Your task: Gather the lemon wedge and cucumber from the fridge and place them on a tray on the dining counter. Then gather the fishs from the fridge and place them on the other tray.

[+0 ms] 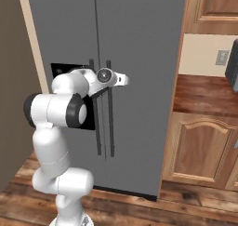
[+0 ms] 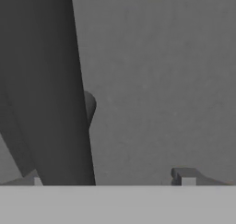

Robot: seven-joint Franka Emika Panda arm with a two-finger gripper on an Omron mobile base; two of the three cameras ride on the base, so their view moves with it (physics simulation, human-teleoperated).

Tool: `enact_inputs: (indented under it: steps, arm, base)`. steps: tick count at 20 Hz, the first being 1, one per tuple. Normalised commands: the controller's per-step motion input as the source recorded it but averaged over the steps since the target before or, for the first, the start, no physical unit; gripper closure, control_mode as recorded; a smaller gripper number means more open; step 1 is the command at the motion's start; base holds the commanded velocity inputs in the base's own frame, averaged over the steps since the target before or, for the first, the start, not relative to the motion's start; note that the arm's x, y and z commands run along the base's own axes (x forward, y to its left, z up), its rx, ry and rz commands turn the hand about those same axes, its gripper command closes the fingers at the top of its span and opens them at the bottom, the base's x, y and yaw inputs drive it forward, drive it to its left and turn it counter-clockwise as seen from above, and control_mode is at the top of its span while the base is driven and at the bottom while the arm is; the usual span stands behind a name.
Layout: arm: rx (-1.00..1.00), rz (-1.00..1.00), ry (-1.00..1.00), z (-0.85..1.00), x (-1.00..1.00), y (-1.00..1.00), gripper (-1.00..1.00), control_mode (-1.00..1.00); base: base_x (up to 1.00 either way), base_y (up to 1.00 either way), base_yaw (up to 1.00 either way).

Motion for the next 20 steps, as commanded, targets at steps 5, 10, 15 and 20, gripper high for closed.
enact_inputs:
  steps: [5,10,15,20]
  arm:
    - [0.00,0.00,0.00,0.00,0.33,0.00,1.00,-1.00]
    - [0.00,0.01,0.02,0.00,-0.24,-0.27,1.00,-1.00]
    - [0.00,0.00,0.00,0.00,-0.86,-0.64,1.00,-1.00]
    - [0.01,0.00,0.01,0.00,-0.89,-0.86,1.00,-1.00]
  base:
    - [0.00,0.00,0.00]
    - [0.00,0.00,0.00]
    - [0.00,0.00,0.00]
    - [0.00,0.00,0.00]
